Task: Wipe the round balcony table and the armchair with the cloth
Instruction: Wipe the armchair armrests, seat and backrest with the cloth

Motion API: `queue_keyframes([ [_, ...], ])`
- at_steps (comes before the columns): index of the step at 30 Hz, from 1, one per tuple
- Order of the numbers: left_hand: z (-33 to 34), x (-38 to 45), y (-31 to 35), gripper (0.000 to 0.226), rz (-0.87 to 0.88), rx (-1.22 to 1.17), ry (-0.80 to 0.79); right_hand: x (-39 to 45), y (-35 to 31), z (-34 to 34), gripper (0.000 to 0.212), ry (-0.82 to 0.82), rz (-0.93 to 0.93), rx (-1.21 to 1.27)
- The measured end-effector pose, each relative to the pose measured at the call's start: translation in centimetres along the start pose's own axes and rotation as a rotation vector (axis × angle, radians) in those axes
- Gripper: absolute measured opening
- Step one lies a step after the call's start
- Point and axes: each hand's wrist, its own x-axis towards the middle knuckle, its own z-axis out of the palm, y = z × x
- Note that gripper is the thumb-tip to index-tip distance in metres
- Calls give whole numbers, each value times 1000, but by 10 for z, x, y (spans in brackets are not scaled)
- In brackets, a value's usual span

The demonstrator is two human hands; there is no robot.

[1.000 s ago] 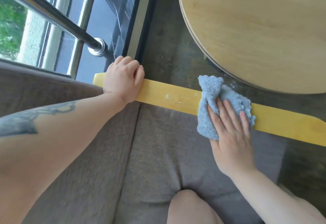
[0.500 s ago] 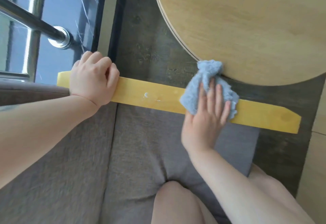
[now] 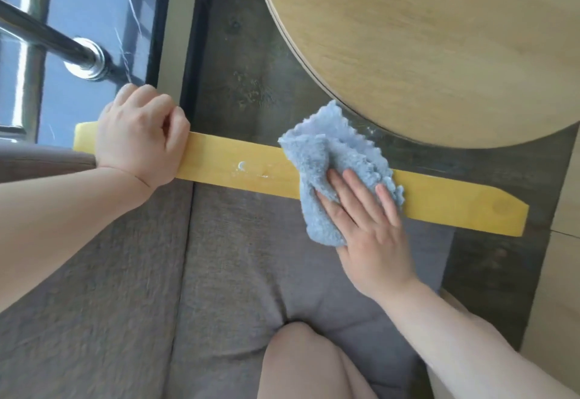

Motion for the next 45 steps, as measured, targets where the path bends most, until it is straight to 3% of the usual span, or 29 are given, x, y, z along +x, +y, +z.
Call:
queue_keyframes([
  [2, 0, 1, 0, 34, 2, 10, 5, 7, 11, -6, 67, 62, 220, 40],
  [4, -1, 2, 2, 35, 0, 26, 4, 32, -19, -9, 63, 102, 506, 99],
  [5, -1, 1, 3, 35, -5, 29, 7, 41, -36, -9, 65, 85, 518, 127],
  [8, -1, 0, 2, 34, -12, 29, 24, 24, -32, 0, 70, -10, 104, 67],
  [9, 0, 0, 3, 34, -5, 24, 25, 13, -15, 0, 72, -14, 42, 17],
  [11, 0, 1, 4, 32, 12, 19, 28, 3, 0, -2, 72, 32, 181, 25],
  [13, 0, 1, 3, 31, 9, 24, 25, 24, -26, -4, 66, 90, 449, 96],
  [14, -1, 1, 3, 32, 4, 21, 11, 38, -46, -5, 66, 79, 493, 113],
  [16, -1, 0, 2, 33, -4, 17, -1, 50, -70, -4, 67, 30, 318, 134],
  [19, -1, 1, 1, 32, -3, 16, 3, 30, -41, 0, 71, -19, 23, 44],
  [22, -2, 1, 1, 31, 14, 9, 6, 24, -23, -7, 72, -8, 170, 24],
  [25, -3, 2, 3, 29, 1, 0, -15, 58, -63, -9, 67, 21, 386, 84],
  [30, -2, 5, 2, 22, -30, 0, -86, 46, -47, -5, 72, -61, -36, 17],
  [35, -2, 7, 0, 22, -29, 14, -100, 94, -67, -15, 65, -17, 349, 78],
  [37, -1, 6, 0, 22, -41, 11, -107, 97, -76, -9, 68, -50, 200, 68],
  [40, 1, 5, -2, 23, -47, -5, -123, 75, -38, -11, 71, -101, 16, 13],
  [43, 1, 7, -1, 24, -35, 3, -114, 81, -14, -17, 64, -46, 315, 69],
  [45, 1, 8, -2, 26, -40, 9, -127, 97, -42, -14, 63, 6, 428, 131],
])
